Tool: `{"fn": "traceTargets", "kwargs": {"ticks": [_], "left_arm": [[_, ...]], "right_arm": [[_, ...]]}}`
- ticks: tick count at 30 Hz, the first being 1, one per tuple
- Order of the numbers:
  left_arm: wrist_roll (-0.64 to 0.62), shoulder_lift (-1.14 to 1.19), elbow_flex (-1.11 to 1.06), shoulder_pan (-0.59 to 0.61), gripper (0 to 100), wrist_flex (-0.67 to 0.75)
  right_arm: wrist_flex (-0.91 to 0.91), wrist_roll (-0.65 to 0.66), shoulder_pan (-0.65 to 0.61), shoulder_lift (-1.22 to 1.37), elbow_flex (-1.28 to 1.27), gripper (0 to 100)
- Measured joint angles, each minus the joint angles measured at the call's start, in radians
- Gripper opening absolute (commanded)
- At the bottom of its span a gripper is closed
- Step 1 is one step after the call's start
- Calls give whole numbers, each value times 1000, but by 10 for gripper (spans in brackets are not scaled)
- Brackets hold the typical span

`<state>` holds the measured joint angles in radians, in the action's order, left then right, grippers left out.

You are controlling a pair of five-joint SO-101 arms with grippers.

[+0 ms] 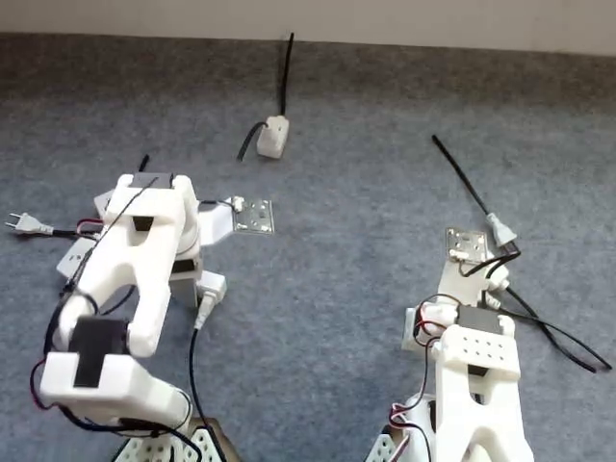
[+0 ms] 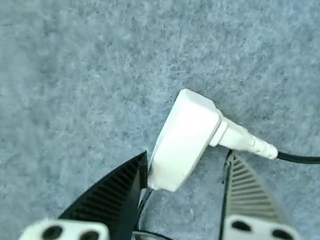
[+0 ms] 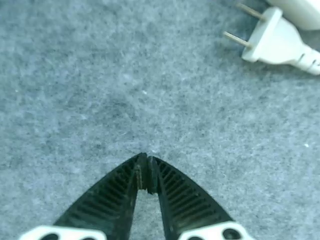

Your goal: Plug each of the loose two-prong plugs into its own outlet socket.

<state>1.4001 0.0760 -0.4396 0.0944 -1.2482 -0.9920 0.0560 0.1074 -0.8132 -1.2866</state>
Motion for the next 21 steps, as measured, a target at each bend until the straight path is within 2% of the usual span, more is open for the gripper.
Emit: {"fn": "traceTargets", "kwargs": {"ticks": [3,8,12,17,21], "left_arm": [[0,48,35,0,222,3],[-3,121,132,0,31,3],[-40,192,226,0,40,3],[-201,242,354,0,36,3],[-399,259,480,-38,35,3]], "right_arm": [[0,0,0,0,0,7],[0,0,0,0,0,7],[0,0,0,0,0,7],[0,0,0,0,0,7],[0,0,0,0,0,7]]}}
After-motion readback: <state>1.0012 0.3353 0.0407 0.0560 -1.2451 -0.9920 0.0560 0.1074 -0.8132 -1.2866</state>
